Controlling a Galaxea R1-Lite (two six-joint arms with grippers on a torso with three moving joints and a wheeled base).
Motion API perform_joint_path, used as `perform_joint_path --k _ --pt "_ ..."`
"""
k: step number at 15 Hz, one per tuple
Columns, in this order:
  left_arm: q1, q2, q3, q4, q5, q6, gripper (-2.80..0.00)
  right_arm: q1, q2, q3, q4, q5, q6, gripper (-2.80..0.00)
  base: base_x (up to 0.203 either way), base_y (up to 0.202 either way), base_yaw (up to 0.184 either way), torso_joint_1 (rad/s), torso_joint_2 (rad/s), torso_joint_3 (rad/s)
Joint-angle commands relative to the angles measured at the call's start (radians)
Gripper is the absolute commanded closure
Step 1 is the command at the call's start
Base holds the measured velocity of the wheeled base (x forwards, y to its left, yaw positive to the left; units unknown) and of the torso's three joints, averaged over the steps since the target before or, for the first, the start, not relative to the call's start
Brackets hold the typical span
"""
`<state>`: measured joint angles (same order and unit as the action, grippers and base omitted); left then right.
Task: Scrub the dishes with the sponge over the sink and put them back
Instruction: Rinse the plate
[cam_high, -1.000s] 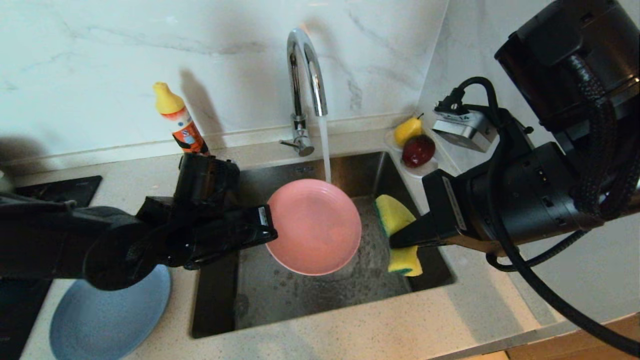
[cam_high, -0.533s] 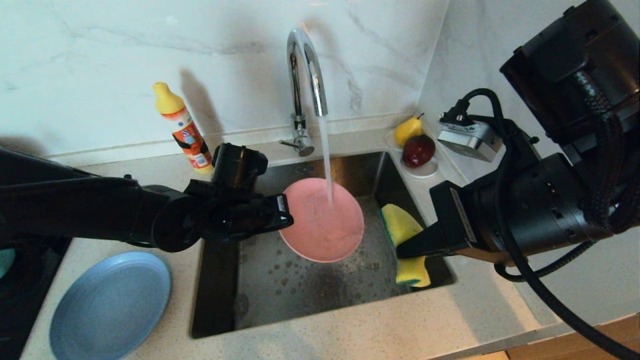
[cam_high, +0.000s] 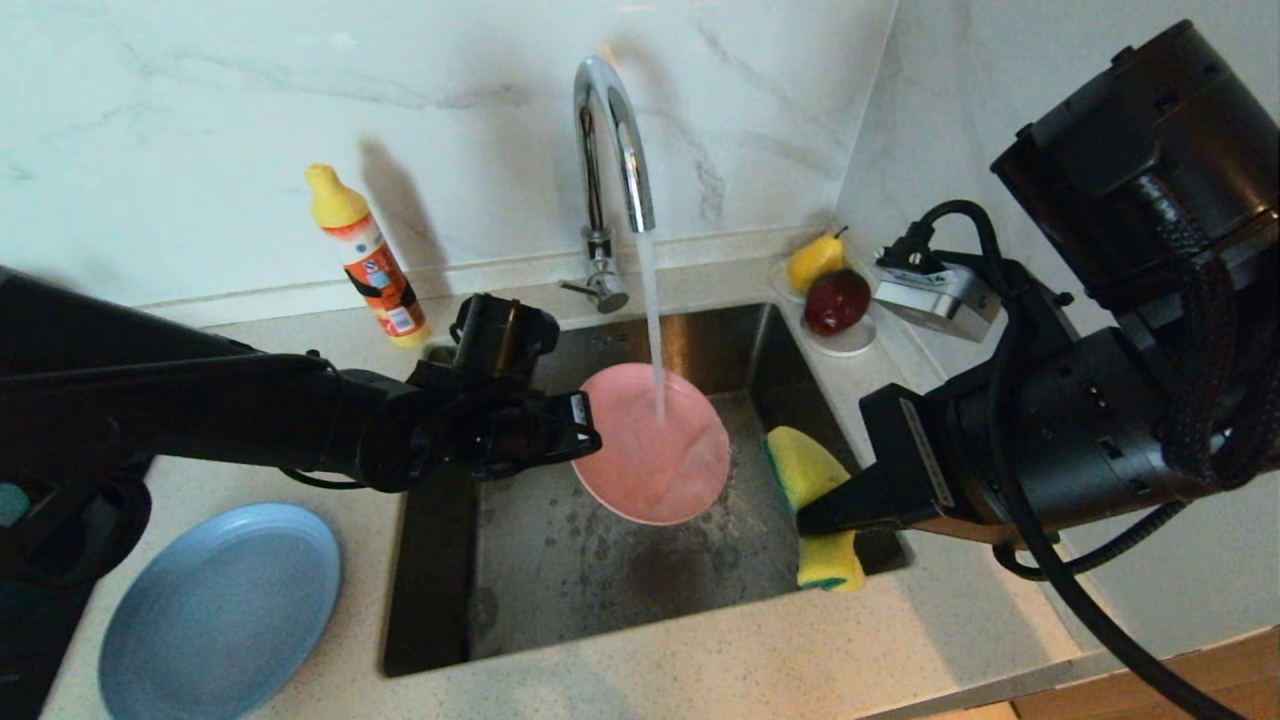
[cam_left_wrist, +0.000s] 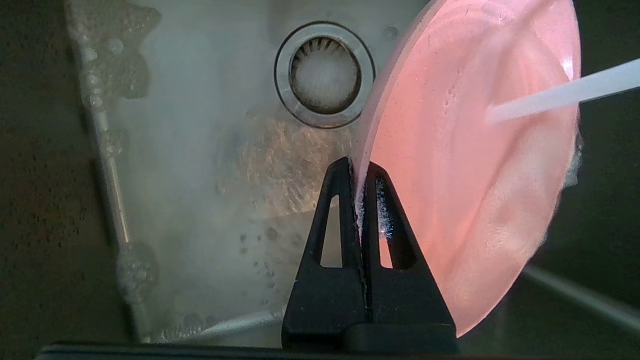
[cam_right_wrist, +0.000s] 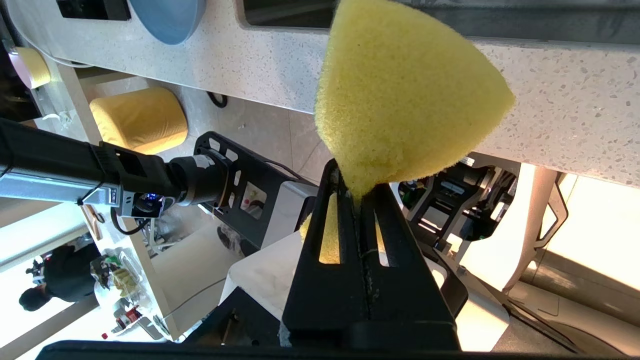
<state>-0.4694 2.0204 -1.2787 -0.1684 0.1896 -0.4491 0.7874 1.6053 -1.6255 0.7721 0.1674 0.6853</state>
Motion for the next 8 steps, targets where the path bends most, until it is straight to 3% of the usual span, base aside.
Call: perform_joint_path --k 1,4,8 --pt "0.007 -0.012 0.017 -0.002 0.013 -0.002 0.0 0.001 0.004 0.001 0.006 0.001 0.003 0.0 0.0 0.0 0.0 0.0 0.0 0.0" --pt "0.033 -0.059 0.062 -0.003 0.029 0.02 0.0 -0.001 0.007 0.004 0.005 0.0 0.003 0.0 0.0 0.0 0.0 0.0 0.0 0.0" --pt "0.092 -0.168 0.134 -0.014 0.056 0.108 0.0 -0.009 0.019 0.021 0.004 0.0 0.003 0.0 0.0 0.0 0.0 0.0 0.0 0.0"
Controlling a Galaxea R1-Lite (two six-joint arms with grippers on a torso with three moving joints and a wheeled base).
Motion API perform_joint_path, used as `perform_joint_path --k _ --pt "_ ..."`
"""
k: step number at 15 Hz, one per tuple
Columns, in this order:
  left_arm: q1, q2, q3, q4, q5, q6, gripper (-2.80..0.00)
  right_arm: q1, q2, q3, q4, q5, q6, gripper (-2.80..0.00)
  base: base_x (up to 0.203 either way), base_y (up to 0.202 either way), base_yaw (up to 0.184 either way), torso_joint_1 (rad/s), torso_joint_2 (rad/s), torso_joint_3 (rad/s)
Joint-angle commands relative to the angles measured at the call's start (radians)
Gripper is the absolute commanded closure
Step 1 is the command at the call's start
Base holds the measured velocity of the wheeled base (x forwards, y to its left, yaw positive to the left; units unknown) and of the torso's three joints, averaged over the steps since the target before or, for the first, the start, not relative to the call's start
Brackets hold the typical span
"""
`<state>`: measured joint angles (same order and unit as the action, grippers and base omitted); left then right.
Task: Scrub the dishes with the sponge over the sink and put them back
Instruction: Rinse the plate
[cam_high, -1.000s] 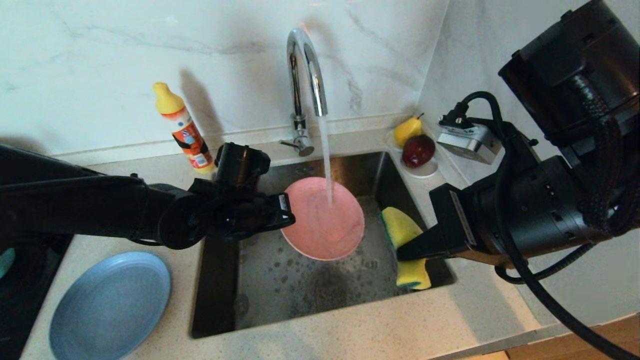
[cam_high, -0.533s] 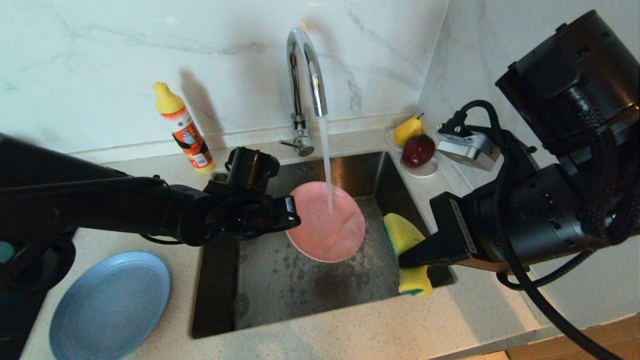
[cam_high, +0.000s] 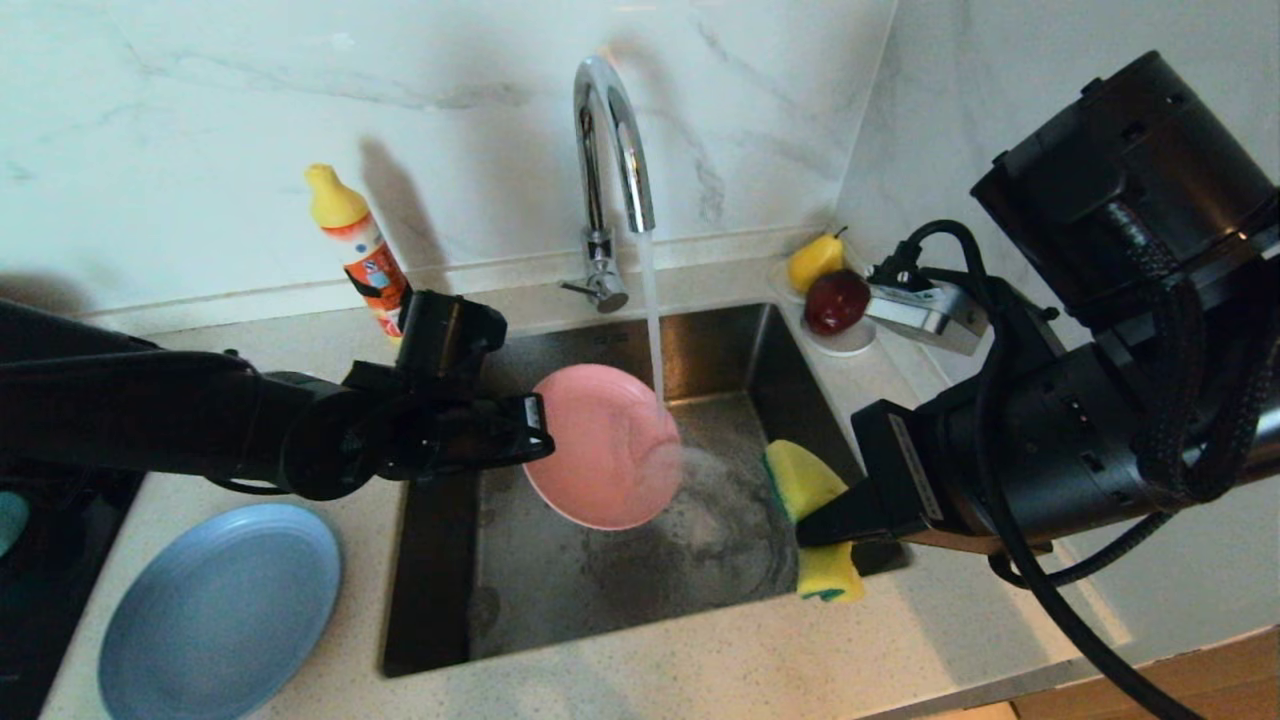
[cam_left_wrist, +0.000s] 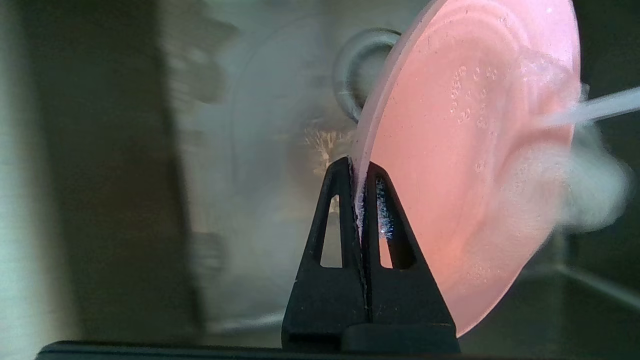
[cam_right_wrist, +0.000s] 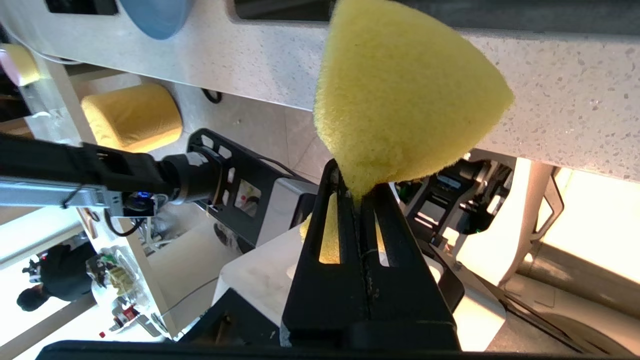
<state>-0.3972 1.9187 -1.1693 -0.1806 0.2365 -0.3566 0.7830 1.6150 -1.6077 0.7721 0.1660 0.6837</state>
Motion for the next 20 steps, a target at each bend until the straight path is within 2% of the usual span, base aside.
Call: perform_joint_path --k 1,3,6,13,16,20 --pt "0.033 -0.099 0.044 -0.005 0.028 0.05 0.0 -0.005 0.013 0.003 0.004 0.001 0.005 0.0 0.0 0.0 0.0 0.0 0.0 0.0" --pt "0.052 -0.162 0.076 -0.009 0.061 0.101 0.0 -0.014 0.019 0.003 0.004 0.002 0.005 0.0 0.0 0.0 0.0 0.0 0.0 0.0" --pt "0.074 -0.258 0.131 -0.03 0.076 0.184 0.0 -0.019 0.019 0.007 0.004 0.002 0.007 0.0 0.0 0.0 0.0 0.0 0.0 0.0" --pt "0.107 -0.413 0.349 -0.323 0.084 0.47 0.0 -0.039 0.011 0.032 0.004 0.003 0.007 0.0 0.0 0.0 0.0 0.0 0.0 0.0" --pt "0.117 -0.452 0.403 -0.415 0.084 0.573 0.0 -0.039 0.014 0.032 0.004 0.003 0.008 0.0 0.0 0.0 0.0 0.0 0.0 0.0" --pt "0.124 -0.461 0.416 -0.464 0.083 0.603 0.0 -0.039 0.019 0.031 0.004 0.003 0.007 0.0 0.0 0.0 0.0 0.0 0.0 0.0"
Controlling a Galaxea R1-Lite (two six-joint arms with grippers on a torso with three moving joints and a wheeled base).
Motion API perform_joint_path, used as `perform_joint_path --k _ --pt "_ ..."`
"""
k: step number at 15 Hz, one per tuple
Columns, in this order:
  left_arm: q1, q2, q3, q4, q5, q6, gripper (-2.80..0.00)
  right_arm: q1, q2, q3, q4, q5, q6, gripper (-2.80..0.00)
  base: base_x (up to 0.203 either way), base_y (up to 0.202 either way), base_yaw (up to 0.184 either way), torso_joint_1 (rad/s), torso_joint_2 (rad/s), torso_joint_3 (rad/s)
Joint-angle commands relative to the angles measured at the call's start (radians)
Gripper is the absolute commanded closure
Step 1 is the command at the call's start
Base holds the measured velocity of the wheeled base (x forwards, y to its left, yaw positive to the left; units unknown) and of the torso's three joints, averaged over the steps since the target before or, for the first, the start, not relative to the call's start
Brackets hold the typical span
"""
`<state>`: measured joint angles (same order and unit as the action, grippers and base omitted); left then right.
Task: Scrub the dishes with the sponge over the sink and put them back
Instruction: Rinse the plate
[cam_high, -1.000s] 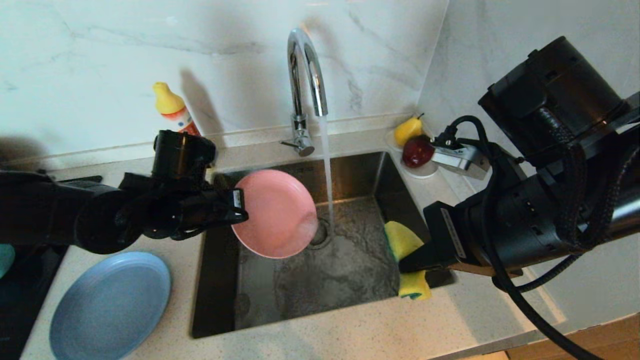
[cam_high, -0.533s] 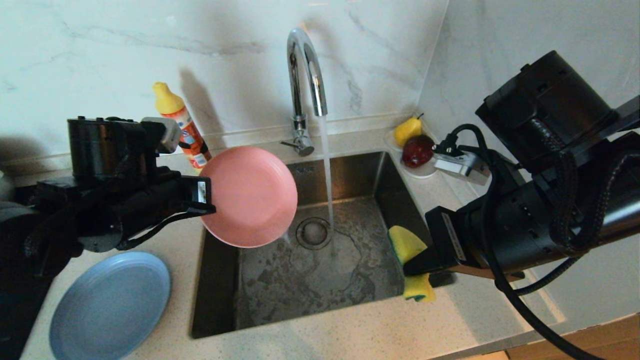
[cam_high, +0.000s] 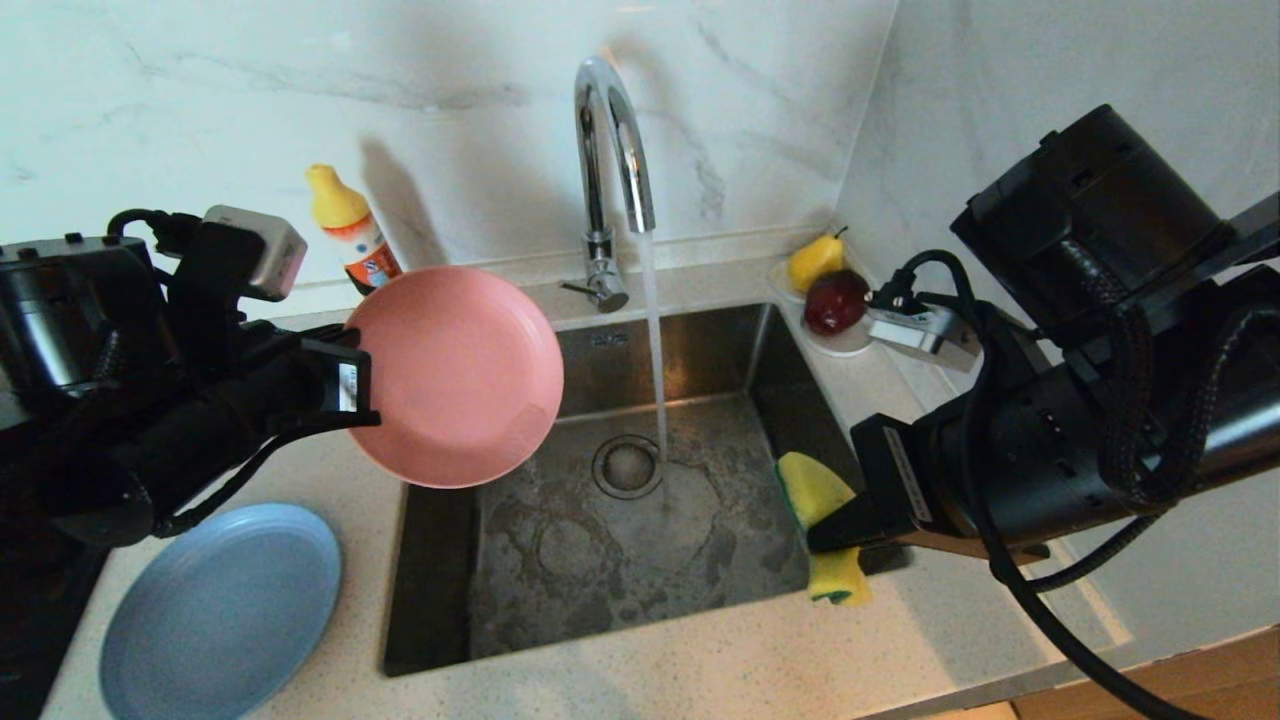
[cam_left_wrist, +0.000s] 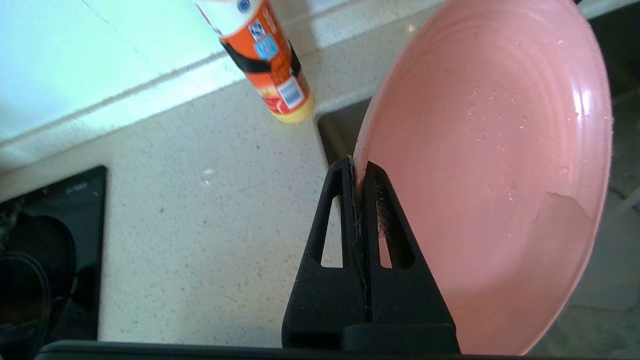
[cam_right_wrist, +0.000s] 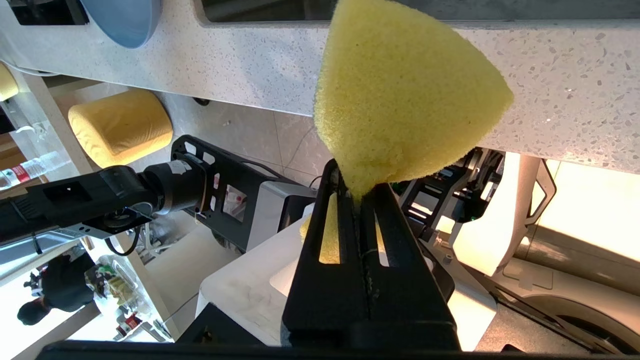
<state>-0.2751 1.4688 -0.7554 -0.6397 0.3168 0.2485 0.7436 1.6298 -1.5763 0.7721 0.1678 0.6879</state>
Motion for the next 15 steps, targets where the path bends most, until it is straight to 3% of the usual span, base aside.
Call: perform_joint_path --k 1,4,7,10,12,13,15 --pt "0.005 -0.013 0.001 -0.005 0.002 -0.013 0.0 0.0 0.004 0.001 0.004 0.001 0.003 0.0 0.0 0.0 0.0 0.0 0.0 0.0" --pt "0.079 0.004 -0.009 0.054 -0.006 -0.061 0.0 0.0 0.004 0.001 0.004 -0.001 0.002 0.0 0.0 0.0 0.0 0.0 0.0 0.0" --pt "0.157 0.001 -0.071 0.303 -0.055 -0.191 0.0 -0.004 0.012 0.004 0.004 0.0 0.004 0.0 0.0 0.0 0.0 0.0 0.0 0.0" --pt "0.258 -0.012 -0.203 0.589 -0.234 -0.367 0.0 -0.009 0.013 0.009 0.004 -0.001 0.004 0.0 0.0 0.0 0.0 0.0 0.0 0.0" --pt "0.349 -0.012 -0.303 0.747 -0.396 -0.497 0.0 -0.009 0.015 0.01 0.004 -0.001 0.002 0.0 0.0 0.0 0.0 0.0 0.0 0.0" --pt "0.393 -0.011 -0.33 0.79 -0.469 -0.548 0.0 -0.015 0.015 0.01 0.004 -0.001 0.002 0.0 0.0 0.0 0.0 0.0 0.0 0.0" --pt "0.452 -0.006 -0.344 0.813 -0.521 -0.609 0.0 -0.018 0.015 0.012 0.004 0.0 0.002 0.0 0.0 0.0 0.0 0.0 0.0 0.0"
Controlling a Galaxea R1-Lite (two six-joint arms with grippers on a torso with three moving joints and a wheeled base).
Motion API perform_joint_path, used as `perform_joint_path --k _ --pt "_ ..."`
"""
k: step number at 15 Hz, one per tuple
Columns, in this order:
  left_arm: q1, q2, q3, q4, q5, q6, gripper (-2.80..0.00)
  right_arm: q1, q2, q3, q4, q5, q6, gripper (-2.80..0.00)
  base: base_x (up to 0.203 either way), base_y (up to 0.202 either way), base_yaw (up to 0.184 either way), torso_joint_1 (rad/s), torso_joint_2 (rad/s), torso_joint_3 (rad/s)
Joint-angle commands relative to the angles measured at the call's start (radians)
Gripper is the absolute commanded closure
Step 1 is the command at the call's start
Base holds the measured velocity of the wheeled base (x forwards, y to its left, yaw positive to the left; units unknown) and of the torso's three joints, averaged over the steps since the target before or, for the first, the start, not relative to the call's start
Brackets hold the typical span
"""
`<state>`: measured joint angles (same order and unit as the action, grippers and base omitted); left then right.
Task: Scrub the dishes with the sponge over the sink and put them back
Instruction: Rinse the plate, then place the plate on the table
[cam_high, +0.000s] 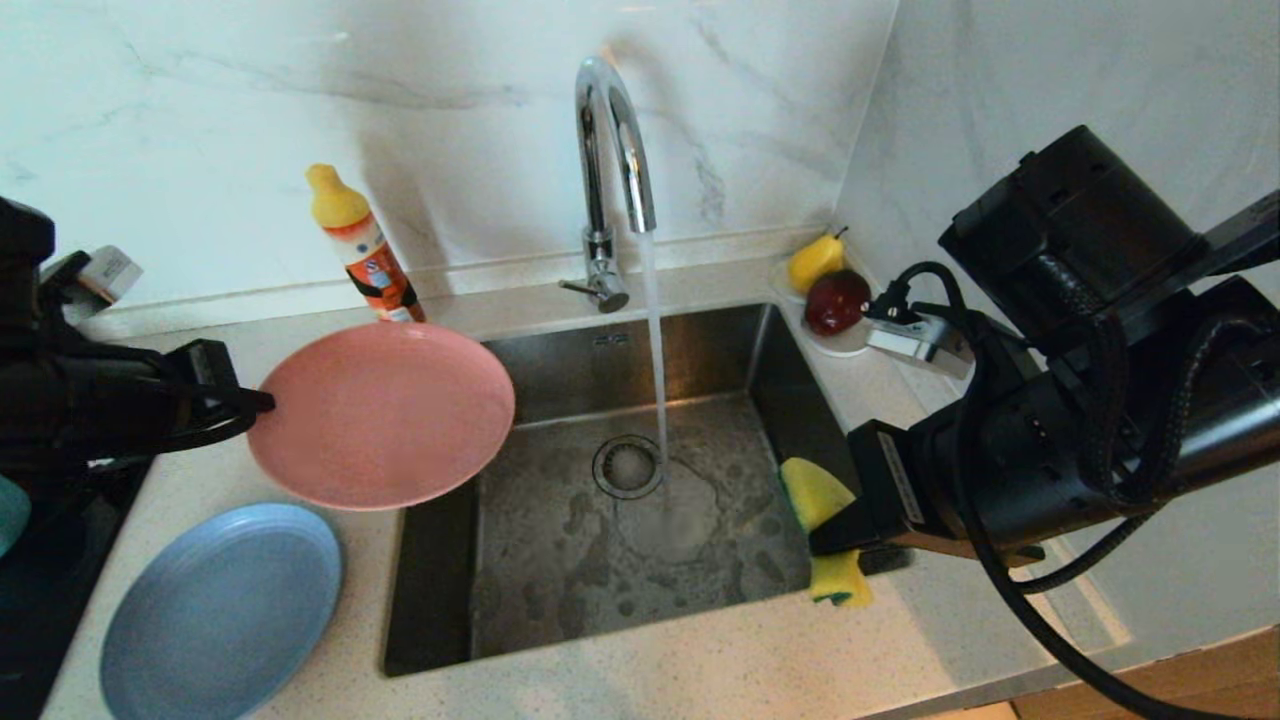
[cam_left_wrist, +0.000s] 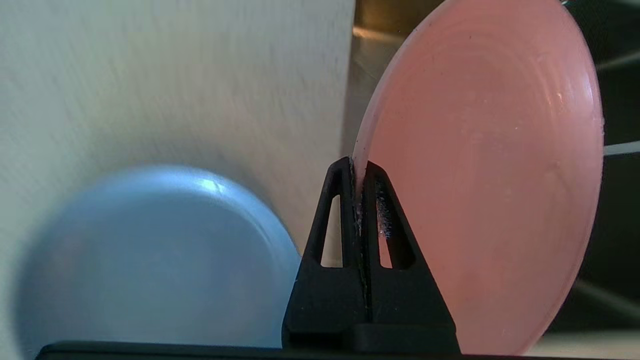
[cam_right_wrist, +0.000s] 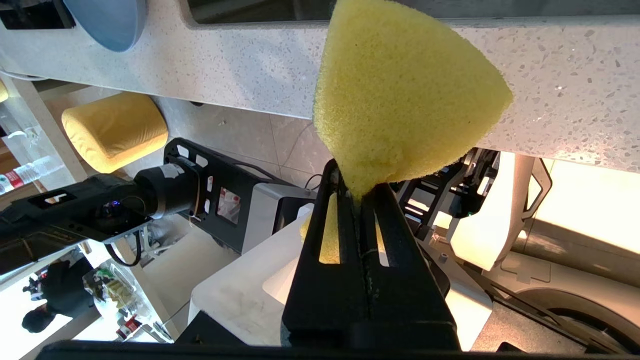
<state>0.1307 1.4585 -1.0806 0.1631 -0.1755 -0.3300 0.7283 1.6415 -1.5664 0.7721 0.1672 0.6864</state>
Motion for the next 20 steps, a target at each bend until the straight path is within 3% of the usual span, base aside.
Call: perform_joint_path --k 1,9,12,16,20 --pt "0.067 0.005 -0.019 0.011 -0.031 -0.046 0.0 -0.003 0.003 0.005 0.004 0.0 0.004 0.0 0.0 0.0 0.0 0.0 0.0 0.0" --pt "0.313 -0.037 -0.029 0.013 -0.059 -0.083 0.0 -0.004 0.008 0.003 0.004 0.0 0.003 0.0 0.0 0.0 0.0 0.0 0.0 0.0" --pt "0.439 -0.026 -0.026 0.013 -0.123 -0.084 0.0 -0.006 0.004 0.003 0.004 0.0 0.002 0.0 0.0 0.0 0.0 0.0 0.0 0.0" --pt "0.589 0.085 -0.032 0.0 -0.192 -0.082 0.0 -0.006 -0.005 0.01 0.004 0.0 0.004 0.0 0.0 0.0 0.0 0.0 0.0 0.0" --pt "0.667 0.221 -0.063 -0.044 -0.229 -0.081 0.0 -0.006 0.0 0.012 0.004 0.001 0.004 0.0 0.0 0.0 0.0 0.0 0.0 0.0"
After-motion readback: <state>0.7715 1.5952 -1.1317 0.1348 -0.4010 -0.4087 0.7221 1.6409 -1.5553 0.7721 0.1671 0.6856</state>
